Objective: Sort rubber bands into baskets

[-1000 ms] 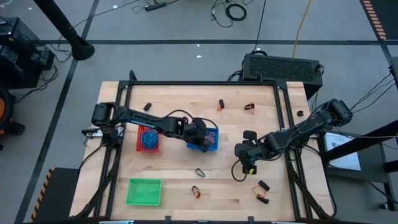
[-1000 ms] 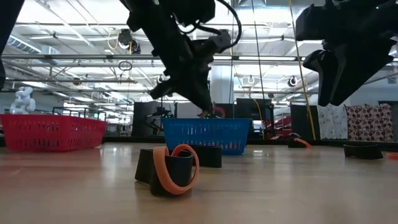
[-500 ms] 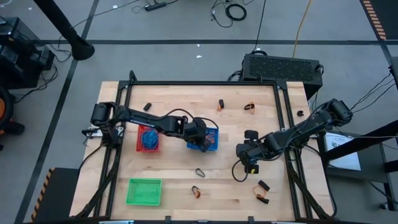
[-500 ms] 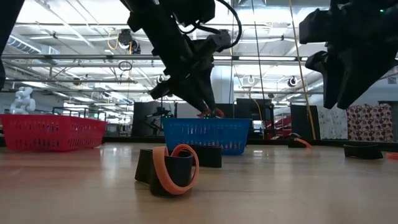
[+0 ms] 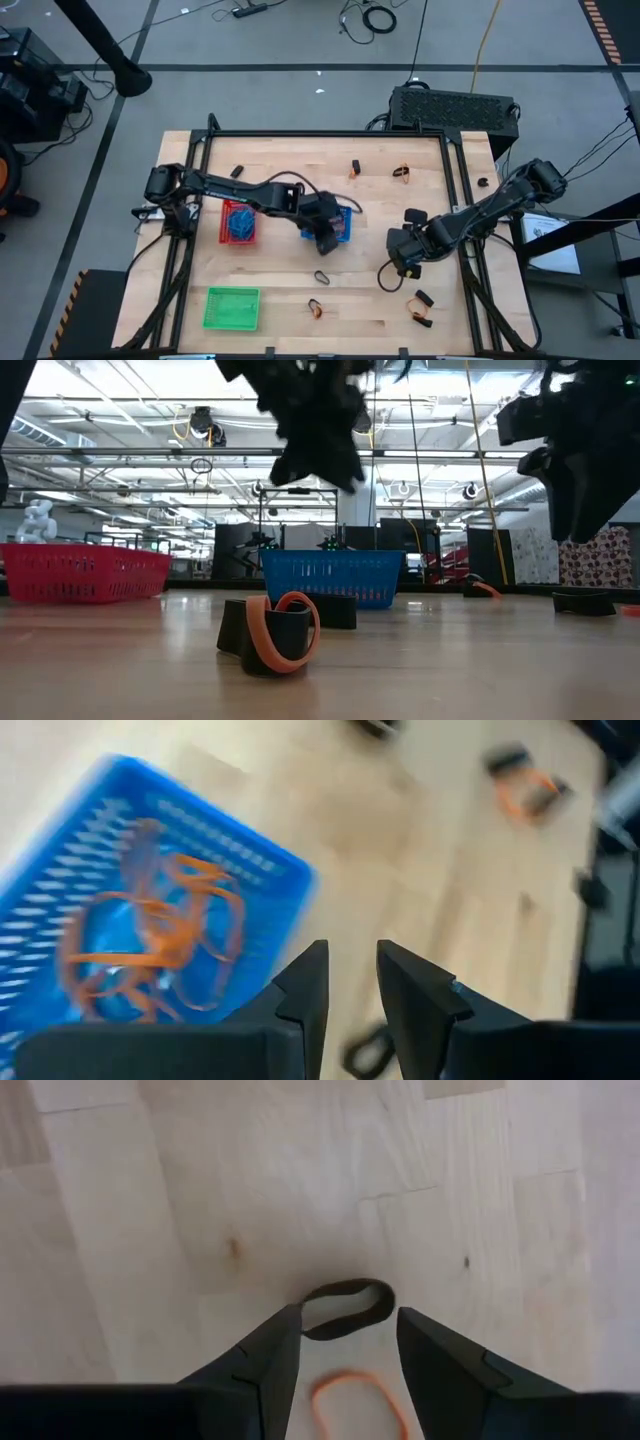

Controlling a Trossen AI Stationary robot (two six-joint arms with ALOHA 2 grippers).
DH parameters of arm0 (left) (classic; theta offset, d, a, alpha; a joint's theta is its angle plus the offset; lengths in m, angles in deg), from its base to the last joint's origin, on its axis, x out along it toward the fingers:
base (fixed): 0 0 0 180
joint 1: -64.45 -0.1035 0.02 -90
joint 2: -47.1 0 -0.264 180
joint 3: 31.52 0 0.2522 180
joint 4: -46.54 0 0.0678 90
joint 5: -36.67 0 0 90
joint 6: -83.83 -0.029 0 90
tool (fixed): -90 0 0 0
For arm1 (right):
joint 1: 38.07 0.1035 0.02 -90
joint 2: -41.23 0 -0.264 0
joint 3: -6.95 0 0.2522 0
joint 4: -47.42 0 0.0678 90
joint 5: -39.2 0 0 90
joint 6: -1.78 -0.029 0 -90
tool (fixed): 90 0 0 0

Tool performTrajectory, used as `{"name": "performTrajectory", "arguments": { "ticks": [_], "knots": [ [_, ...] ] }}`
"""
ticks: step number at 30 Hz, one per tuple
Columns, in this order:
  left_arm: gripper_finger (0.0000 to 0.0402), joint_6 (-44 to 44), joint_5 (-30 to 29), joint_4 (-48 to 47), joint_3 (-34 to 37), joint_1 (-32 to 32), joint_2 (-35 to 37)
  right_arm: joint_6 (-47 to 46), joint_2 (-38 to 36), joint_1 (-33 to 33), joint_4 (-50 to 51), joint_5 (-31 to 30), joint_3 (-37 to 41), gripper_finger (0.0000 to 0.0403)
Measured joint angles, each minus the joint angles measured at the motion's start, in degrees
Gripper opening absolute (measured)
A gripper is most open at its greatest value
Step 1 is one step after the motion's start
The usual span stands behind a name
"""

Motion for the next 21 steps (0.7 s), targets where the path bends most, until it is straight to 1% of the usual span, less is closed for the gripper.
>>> {"name": "performTrajectory", "arguments": {
  "ticks": [7, 9, 12, 15, 17, 21],
  "knots": [
    [0.0095, -7.1, 6.3, 0.3, -0.9, 6.8, 0.0, -2.6, 0.0, 1.7, -2.3, -0.3, 0.0, 0.016],
    [0.0095, -9.2, 6.8, 0.2, -0.9, 9.5, 0.0, -2.6, 0.0, 1.8, -3.2, -0.3, 0.0, 0.016],
    [0.0095, -14.1, 5.9, 0.3, -0.9, 13.5, 0.0, -2.0, 0.0, 1.8, -4.4, -0.4, 0.0, 0.016],
    [0.0095, -17.6, 2.3, 1.4, -0.9, 16.8, -0.1, -0.2, 0.0, 1.8, -5.5, -0.4, 0.0, 0.016],
    [0.0095, -18.3, 0.1, 3.8, -0.9, 18.2, -0.8, 0.9, 0.0, 1.8, -5.8, -0.4, 0.0, 0.016],
    [0.0095, -17.1, -0.3, 8.5, -0.9, 20.0, -3.9, 2.3, 0.0, 1.8, -6.2, -0.5, 0.0, 0.016]
  ]
}}
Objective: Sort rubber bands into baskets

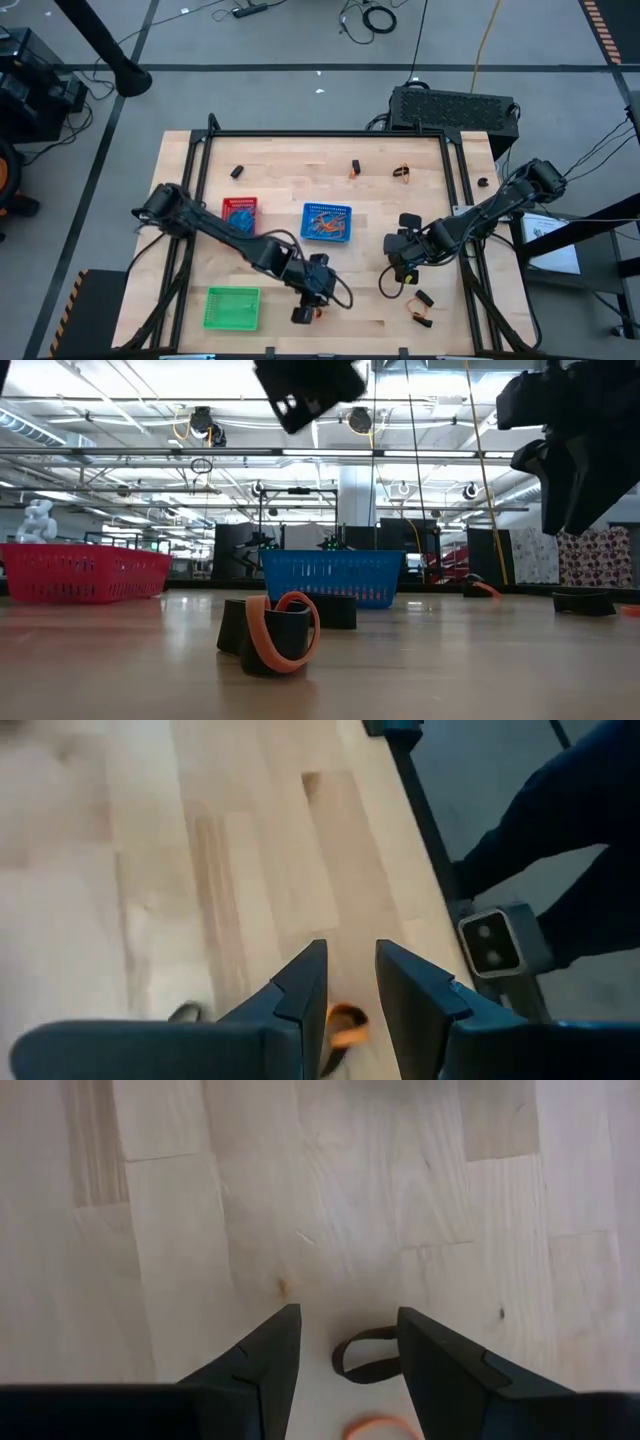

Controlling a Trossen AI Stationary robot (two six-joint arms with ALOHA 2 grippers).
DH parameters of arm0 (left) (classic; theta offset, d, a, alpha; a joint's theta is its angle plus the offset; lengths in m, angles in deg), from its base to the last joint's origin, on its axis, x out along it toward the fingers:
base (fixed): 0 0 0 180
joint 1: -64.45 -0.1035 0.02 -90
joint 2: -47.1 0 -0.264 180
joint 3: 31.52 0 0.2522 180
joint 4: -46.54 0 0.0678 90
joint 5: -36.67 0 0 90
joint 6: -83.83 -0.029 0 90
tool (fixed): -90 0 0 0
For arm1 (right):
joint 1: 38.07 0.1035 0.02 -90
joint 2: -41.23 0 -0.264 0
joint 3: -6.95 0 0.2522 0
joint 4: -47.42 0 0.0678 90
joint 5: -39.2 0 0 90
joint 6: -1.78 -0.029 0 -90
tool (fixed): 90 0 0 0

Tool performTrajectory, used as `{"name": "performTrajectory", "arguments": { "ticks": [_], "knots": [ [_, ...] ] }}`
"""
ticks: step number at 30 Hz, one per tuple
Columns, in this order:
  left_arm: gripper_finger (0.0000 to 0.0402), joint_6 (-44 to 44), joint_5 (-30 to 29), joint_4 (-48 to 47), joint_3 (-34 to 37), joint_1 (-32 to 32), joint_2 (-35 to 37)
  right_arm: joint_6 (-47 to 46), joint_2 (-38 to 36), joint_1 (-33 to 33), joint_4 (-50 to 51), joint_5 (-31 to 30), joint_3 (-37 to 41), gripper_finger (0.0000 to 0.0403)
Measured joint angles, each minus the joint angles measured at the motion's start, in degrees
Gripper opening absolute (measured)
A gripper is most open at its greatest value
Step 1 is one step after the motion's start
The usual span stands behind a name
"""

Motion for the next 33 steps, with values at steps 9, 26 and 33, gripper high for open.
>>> {"name": "performTrajectory", "arguments": {
  "ticks": [9, 26, 33],
  "knots": [
    [0.0095, 1.9, 1.5, 6.2, 0.1, 0.9, -8.4, 1.6, 0.0, 0.0, -0.4, 0.1, 0.0, 0.016],
    [0.0095, 3.0, 8.2, 3.5, 0.1, 1.4, -10.4, 1.7, 0.0, 0.0, -0.3, 0.2, 0.0, 0.016],
    [0.0095, 2.1, 12.1, 0.9, 0.0, 2.0, -10.4, 1.7, 0.0, -0.2, -0.4, -1.2, 0.0, 0.016]
  ]
}}
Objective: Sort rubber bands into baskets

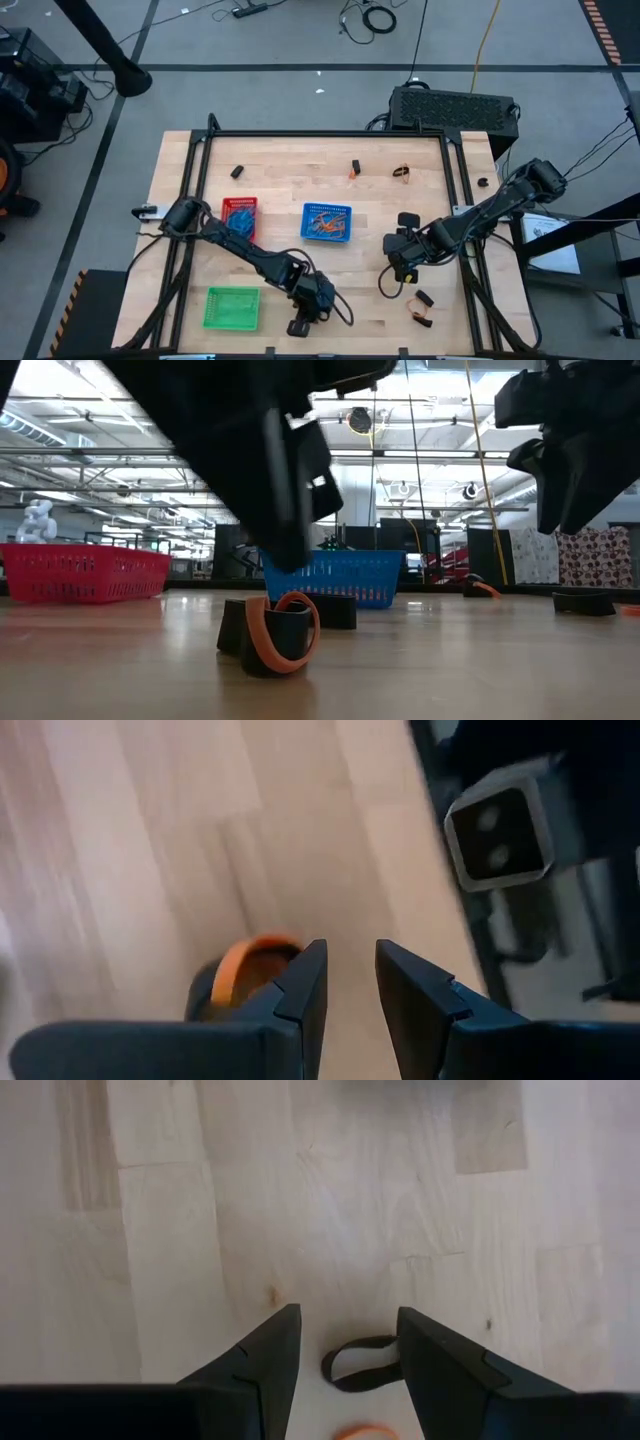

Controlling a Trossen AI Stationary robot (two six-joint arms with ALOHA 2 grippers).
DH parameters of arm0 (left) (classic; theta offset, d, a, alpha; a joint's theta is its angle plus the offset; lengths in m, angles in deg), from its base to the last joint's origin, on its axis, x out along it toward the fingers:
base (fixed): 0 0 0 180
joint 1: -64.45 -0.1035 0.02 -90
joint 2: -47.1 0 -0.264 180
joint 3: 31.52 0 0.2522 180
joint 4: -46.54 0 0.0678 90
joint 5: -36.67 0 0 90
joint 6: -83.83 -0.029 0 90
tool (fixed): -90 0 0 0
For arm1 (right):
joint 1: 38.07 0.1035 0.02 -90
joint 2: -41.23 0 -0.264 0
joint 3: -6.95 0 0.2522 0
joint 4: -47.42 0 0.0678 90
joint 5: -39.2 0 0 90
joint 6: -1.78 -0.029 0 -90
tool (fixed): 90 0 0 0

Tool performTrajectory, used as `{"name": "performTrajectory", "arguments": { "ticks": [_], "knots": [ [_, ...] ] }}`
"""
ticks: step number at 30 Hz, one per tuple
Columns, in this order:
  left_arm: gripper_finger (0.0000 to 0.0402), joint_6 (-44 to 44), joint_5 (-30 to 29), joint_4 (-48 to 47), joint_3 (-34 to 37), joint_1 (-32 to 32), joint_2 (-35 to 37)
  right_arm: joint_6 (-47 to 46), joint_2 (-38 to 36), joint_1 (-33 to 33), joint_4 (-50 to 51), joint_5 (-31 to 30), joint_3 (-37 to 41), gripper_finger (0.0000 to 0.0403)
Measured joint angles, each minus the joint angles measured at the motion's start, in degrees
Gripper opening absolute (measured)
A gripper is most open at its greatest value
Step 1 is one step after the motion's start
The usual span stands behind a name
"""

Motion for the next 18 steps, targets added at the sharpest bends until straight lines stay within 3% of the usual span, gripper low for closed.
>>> {"name": "performTrajectory", "arguments": {
  "ticks": [6, 18],
  "knots": [
    [0.0095, -4.0, -2.2, -4.3, 0.0, 0.1, 0.0, -0.3, 0.0, -0.4, -1.1, -1.6, 0.0, 0.016],
    [0.0095, -10.1, -3.5, -1.4, 0.0, 0.1, 0.0, -0.4, 0.0, -1.9, -3.4, -1.6, 0.0, 0.016]
  ]
}}
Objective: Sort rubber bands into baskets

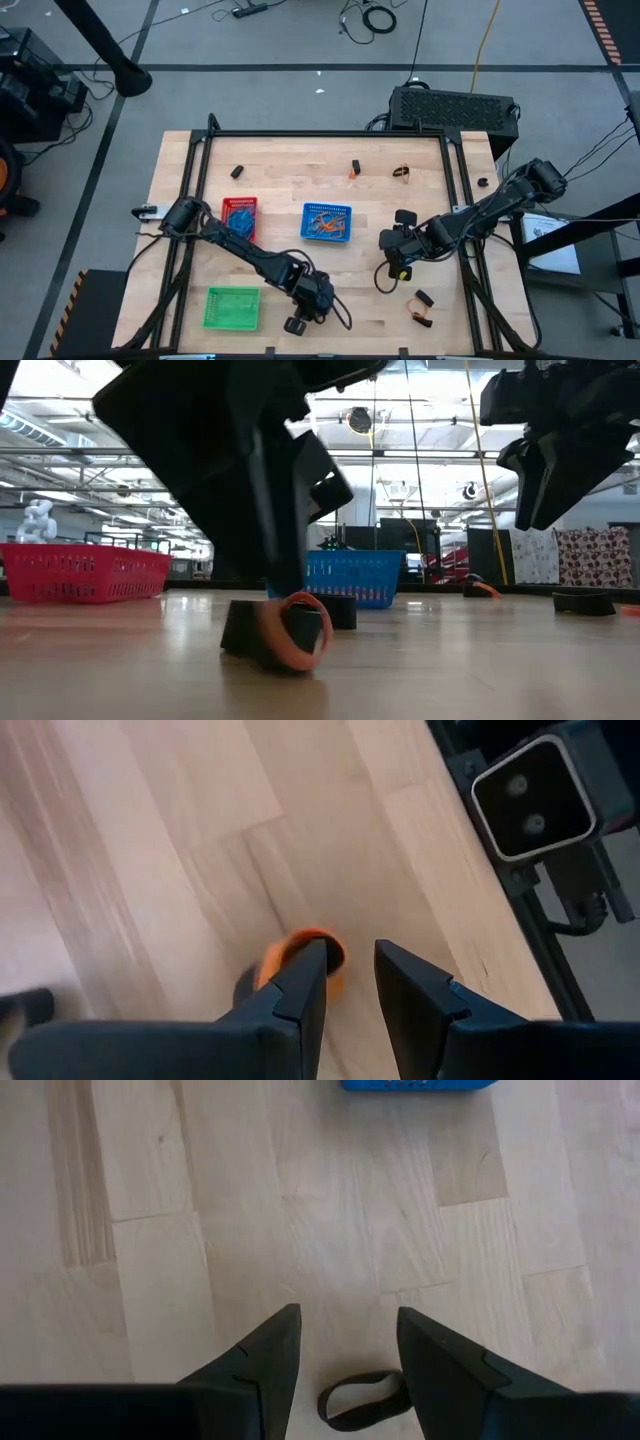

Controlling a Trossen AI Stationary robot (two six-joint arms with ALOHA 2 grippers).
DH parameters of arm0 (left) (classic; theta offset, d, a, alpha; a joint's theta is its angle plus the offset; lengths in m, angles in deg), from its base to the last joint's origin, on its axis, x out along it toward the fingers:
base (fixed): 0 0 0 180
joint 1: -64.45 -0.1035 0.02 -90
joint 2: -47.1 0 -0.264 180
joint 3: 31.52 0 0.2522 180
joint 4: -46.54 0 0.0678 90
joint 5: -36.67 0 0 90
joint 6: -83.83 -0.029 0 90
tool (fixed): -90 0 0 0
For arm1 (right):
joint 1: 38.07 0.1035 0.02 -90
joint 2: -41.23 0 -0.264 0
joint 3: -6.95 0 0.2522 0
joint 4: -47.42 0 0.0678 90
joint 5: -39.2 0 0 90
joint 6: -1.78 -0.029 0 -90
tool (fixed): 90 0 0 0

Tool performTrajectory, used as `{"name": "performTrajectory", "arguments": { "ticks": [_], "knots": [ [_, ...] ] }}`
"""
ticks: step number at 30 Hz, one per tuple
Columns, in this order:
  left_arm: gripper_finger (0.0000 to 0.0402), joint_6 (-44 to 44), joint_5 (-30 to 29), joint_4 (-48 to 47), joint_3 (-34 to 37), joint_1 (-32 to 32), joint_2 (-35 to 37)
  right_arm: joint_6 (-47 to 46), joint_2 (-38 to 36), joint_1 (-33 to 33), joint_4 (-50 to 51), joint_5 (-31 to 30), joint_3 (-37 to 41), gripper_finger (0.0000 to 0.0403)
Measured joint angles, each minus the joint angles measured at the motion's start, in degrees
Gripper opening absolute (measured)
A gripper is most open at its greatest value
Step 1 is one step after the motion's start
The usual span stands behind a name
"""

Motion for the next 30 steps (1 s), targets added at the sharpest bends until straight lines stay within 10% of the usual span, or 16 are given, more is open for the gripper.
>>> {"name": "performTrajectory", "arguments": {
  "ticks": [30],
  "knots": [
    [0.0095, -5.6, -0.9, 0.8, 1.3, -0.7, 0.1, 0.0, 0.0, 0.0, 0.0, 0.0, 0.0, 0.016]
  ]
}}
